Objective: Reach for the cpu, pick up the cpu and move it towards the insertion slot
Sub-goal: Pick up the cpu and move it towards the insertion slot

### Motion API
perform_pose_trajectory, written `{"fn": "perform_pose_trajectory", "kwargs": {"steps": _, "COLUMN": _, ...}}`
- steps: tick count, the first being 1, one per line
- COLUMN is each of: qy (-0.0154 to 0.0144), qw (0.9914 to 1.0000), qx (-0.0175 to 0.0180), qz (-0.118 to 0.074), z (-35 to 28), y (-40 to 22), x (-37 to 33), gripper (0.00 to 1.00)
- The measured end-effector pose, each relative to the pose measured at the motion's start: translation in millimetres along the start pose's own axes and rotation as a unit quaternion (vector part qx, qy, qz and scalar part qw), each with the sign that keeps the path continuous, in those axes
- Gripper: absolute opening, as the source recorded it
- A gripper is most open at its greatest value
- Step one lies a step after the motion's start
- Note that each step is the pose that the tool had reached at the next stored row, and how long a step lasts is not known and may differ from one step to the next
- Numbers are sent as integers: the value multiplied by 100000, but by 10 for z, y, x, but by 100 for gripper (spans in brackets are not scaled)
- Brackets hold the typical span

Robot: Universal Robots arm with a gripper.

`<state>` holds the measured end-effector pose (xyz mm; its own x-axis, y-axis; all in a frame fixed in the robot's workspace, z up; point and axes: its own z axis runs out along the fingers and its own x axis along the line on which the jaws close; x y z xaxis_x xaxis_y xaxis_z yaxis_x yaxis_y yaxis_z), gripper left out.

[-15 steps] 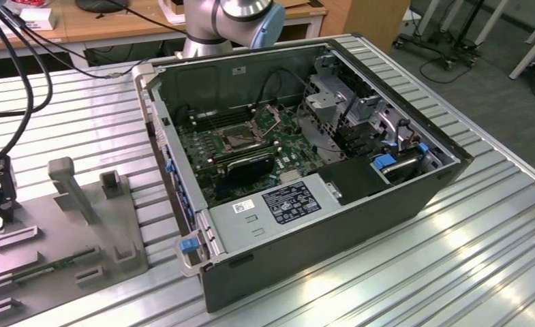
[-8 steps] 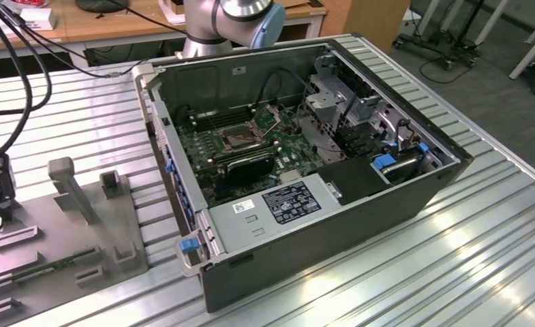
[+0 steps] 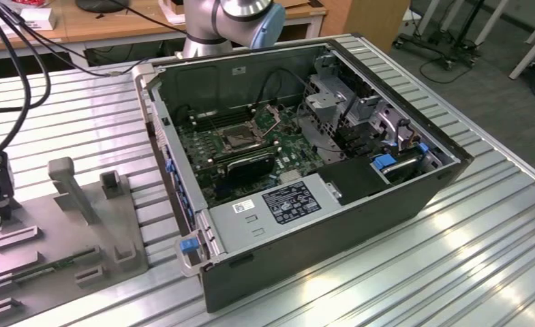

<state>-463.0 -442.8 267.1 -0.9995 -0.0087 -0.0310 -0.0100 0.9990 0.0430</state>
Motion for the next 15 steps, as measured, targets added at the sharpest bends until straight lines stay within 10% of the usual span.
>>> {"fn": "perform_pose_trajectory", "kwargs": {"steps": 15, "qy": -4, "qw": 100000, "qx": -3, "qz": 1, "z": -87, "y": 4, "x": -3, "gripper": 55}}
